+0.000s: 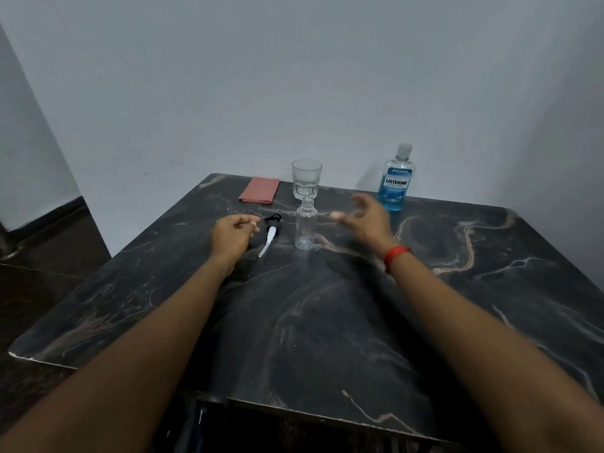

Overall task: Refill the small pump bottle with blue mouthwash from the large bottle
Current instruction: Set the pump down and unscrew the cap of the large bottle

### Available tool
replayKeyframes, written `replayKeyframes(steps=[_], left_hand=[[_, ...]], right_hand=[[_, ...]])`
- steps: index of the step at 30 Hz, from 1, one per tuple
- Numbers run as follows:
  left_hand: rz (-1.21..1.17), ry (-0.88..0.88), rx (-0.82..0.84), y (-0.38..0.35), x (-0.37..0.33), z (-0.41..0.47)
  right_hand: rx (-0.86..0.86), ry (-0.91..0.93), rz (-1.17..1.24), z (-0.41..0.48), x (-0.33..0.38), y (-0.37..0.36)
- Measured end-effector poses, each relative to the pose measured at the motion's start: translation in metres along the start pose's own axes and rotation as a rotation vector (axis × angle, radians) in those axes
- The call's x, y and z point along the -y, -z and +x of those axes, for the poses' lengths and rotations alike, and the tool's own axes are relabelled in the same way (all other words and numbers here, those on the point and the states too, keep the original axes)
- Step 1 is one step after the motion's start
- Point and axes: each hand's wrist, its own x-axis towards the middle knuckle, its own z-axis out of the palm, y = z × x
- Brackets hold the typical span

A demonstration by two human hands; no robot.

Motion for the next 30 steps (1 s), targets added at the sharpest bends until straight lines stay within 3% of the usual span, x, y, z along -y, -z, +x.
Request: replayKeyframes(steps=[3, 6, 12, 16, 21, 30], left_hand=[[0.04, -0.005, 0.0, -0.002, 0.002, -0.001], [0.078, -0.012, -0.003, -0.004, 0.002, -0.001], [0.128, -0.036, 0.007, -0.006, 0.004, 0.001], [0.163, -0.041, 0.016, -0.007, 0.005, 0.003], [0.179, -0.044, 0.02, -0.007, 0.003, 0.002], [0.135, 0.002, 0.015, -0.004, -0.002, 0.002]], right_hand=[[-0.352, -0.049, 0.039, 0.035, -0.021, 0.032], [-0.442, -0.145, 0.029, 0.071, -0.042, 0.055], [-0.237, -0.299, 0.184, 0.109, -0.075, 0.059], [-0.249, -0.285, 0.234, 0.117, -0.082, 0.05], [-0.24, -0.262, 0.027, 0.112, -0.079, 0.053], [0.098, -0.078, -0.143, 0.019, -0.043, 0.051]])
